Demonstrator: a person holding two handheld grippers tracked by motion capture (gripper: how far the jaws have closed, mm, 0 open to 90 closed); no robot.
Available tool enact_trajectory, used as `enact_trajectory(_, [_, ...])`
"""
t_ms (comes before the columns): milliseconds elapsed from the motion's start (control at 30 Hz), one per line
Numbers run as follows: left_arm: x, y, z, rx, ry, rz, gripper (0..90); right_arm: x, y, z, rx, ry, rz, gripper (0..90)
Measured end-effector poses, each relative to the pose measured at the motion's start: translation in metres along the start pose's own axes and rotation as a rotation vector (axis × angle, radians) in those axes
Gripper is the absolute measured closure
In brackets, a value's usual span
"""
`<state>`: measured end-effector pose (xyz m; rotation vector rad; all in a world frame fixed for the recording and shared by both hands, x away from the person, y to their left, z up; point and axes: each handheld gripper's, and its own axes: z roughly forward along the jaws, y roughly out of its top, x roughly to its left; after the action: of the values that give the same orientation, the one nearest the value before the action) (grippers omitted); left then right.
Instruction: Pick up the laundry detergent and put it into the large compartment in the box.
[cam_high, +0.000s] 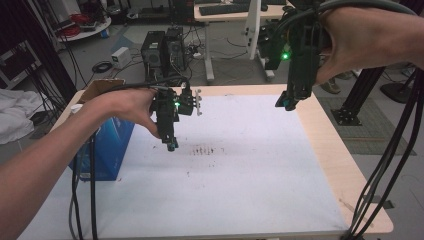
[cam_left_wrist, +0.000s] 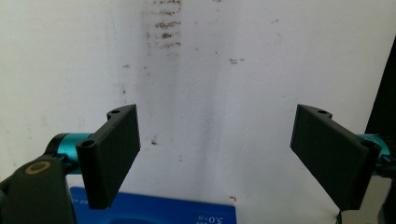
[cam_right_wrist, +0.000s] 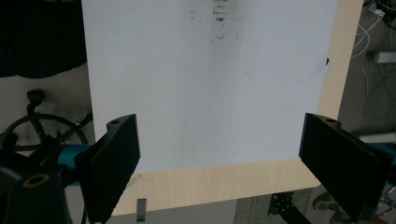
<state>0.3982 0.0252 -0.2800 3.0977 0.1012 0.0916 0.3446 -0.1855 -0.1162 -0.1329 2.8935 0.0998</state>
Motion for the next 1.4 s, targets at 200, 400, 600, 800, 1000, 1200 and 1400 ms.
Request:
enact_trajectory(200, [0.0,0.006,0.0,-0.012,-0.003,0.017,15.9,0.0,-0.001,0.002,0.004,-0.002,0.006,11.7])
enact_trajectory(400, [-0.002,0.007,0.003,-0.006,-0.008,0.019,15.9,0.003,0.0,0.001,0.003,-0.005,0.003,11.7])
enact_trajectory(600, [-0.004,0.008,0.005,-0.012,-0.016,0.022,15.9,0.004,-0.001,0.0,0.006,-0.006,0.006,11.7])
enact_trajectory(800, [-0.007,0.01,0.007,-0.009,-0.026,0.039,15.9,0.006,0.0,0.0,0.01,-0.009,0.009,11.7])
enact_trajectory(1000, [-0.008,0.009,0.005,-0.01,-0.022,0.034,15.9,0.007,-0.001,-0.001,0.01,-0.011,0.01,11.7])
enact_trajectory(1200, [-0.009,0.008,0.004,-0.009,-0.018,0.032,15.9,0.008,0.0,-0.002,0.009,-0.015,0.007,11.7])
enact_trajectory(1400, [-0.012,0.007,0.005,-0.004,-0.02,0.025,15.9,0.009,-0.001,-0.003,0.008,-0.017,0.003,11.7])
